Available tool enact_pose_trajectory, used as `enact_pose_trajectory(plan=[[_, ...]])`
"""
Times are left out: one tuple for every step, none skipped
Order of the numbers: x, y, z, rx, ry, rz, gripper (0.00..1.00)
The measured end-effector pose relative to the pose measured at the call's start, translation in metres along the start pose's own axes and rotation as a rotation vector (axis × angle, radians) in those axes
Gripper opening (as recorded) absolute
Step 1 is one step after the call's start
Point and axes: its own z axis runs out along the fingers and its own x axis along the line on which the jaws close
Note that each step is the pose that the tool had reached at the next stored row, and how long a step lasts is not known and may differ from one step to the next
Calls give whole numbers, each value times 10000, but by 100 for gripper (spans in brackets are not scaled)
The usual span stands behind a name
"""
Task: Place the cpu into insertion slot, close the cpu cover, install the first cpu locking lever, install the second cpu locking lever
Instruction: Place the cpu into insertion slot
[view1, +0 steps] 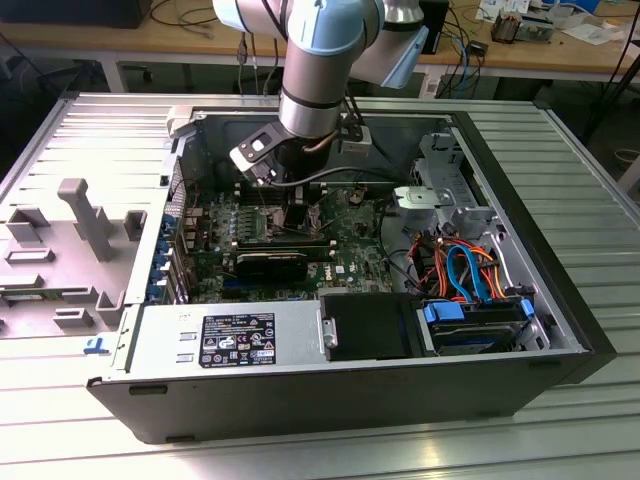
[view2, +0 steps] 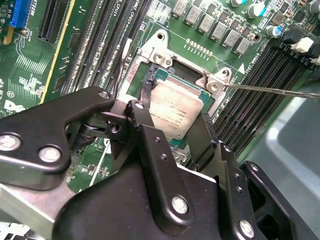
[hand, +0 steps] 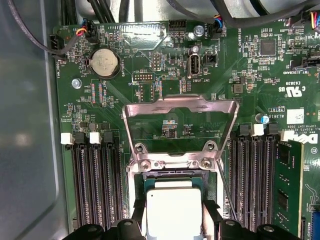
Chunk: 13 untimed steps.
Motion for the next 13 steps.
enact_pose_trajectory(plan=[[0, 0, 0, 0, 0, 0, 53], [0, 0, 0, 0, 0, 0, 53], [0, 0, 0, 0, 1, 1, 53], [0, 0, 0, 0, 1, 4, 53], [0, 0, 0, 0, 3, 18, 53], [0, 0, 1, 1, 11, 78, 53], [0, 0, 0, 1, 16, 110, 53], [0, 0, 0, 1, 21, 141, 53], [0, 0, 0, 0, 26, 161, 53], [-5, 1, -4, 1, 30, 160, 53], [-11, 1, -5, 2, 37, 159, 53], [-21, 1, -5, 2, 44, 159, 53], [-32, 1, -5, 2, 51, 158, 53]])
